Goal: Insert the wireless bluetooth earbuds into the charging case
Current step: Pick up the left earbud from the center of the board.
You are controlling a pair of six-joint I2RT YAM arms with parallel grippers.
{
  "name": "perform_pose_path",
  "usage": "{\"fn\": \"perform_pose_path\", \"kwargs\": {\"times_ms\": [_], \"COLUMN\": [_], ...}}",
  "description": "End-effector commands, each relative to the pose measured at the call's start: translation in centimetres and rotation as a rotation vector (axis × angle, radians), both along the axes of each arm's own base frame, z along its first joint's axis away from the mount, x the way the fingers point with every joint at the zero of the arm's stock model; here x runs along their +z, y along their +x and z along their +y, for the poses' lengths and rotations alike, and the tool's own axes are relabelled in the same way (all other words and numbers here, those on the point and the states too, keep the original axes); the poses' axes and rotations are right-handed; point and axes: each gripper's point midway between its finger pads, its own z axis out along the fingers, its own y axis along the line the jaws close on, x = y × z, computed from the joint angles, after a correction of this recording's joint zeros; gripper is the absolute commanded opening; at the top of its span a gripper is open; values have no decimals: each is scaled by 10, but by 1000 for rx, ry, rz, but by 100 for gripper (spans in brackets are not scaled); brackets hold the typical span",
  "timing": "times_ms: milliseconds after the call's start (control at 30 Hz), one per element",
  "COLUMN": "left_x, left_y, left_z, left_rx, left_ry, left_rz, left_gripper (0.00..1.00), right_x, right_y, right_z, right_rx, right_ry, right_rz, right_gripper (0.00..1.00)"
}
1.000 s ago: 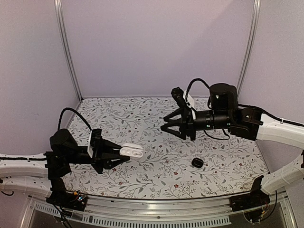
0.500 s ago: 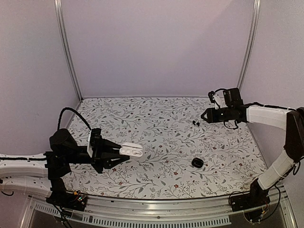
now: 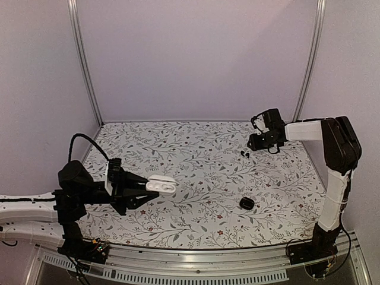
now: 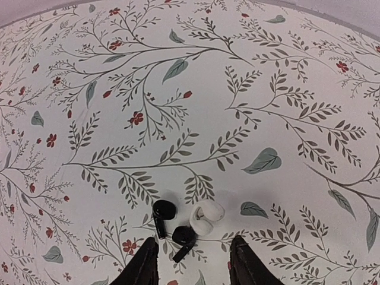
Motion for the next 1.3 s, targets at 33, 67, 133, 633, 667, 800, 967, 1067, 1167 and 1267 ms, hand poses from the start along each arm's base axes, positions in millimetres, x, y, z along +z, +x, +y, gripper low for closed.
{"fn": "perform_pose_path", "kwargs": {"times_ms": [33,67,133,633,667,800,967,1067,1167,1267], "left_x": [2,2,1,-2,-2,-2,-4,-4,-4,-4], "left_y": [5,5,5,6,6,6,7,7,8,9], "left_z": [3,3,3,4,4,4,4,4,4,4], "left_rx": [22,22,24,36,37,39,43,46,51,52], "left_ry": [-9,-7,-3,3,3,5,7,8,9,12], "left_rz": [-7,-7,-7,-5,-6,-8,-7,-6,-6,-6], "left_gripper": [0,0,0,0,0,0,0,0,0,0], "right_x": [-17,-19,-25,-43,-43,-47,-51,-54,-54,-55], "right_y": [15,16,18,30,31,33,31,30,30,32], "right_z": [-5,-4,-4,-13,-13,-10,-10,-9,-10,-11], "right_rx": [-14,-10,-9,-18,-18,-11,22,27,29,26], "right_ry": [-66,-65,-70,-80,-81,-74,-87,-87,-88,-89], "right_rz": [16,21,30,64,67,79,89,100,104,106], "right_gripper": [38,38,36,27,26,26,27,26,24,20]}}
